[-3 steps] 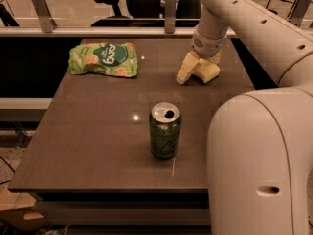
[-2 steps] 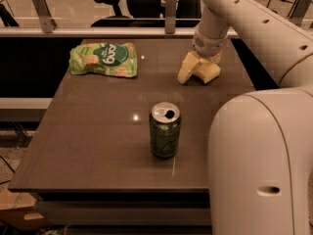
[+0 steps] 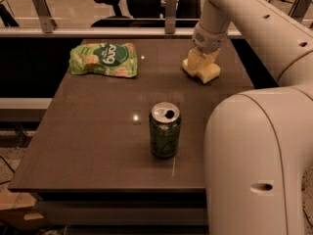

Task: Pick sponge

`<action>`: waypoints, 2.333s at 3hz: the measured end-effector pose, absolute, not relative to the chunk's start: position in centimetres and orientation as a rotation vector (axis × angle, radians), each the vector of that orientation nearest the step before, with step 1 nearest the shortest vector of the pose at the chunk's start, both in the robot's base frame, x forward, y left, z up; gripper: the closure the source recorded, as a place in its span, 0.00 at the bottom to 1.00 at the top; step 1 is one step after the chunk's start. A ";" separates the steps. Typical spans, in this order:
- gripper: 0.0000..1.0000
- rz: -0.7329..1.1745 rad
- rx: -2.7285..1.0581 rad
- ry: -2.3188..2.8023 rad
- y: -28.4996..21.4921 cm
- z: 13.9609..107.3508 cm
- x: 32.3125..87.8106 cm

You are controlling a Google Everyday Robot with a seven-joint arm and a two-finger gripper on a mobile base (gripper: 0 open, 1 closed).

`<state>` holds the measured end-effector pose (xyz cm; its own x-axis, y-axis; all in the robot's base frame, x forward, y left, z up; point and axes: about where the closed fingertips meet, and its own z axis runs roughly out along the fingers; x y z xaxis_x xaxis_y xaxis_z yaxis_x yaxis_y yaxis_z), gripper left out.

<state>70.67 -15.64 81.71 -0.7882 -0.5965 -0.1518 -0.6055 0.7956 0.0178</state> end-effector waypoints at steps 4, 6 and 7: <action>1.00 0.142 -0.911 2.688 -18.0 87.9 70.4; 1.00 0.095 -0.913 2.565 -19.5 94.5 69.4; 1.00 0.071 -0.932 2.514 -19.0 97.2 69.2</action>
Offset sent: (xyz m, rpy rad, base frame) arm -0.0036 -0.0204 0.0431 0.0493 -0.0963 -0.0011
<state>69.18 -19.04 97.19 -0.6674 -0.6057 -0.4333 -0.6293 0.7698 -0.1067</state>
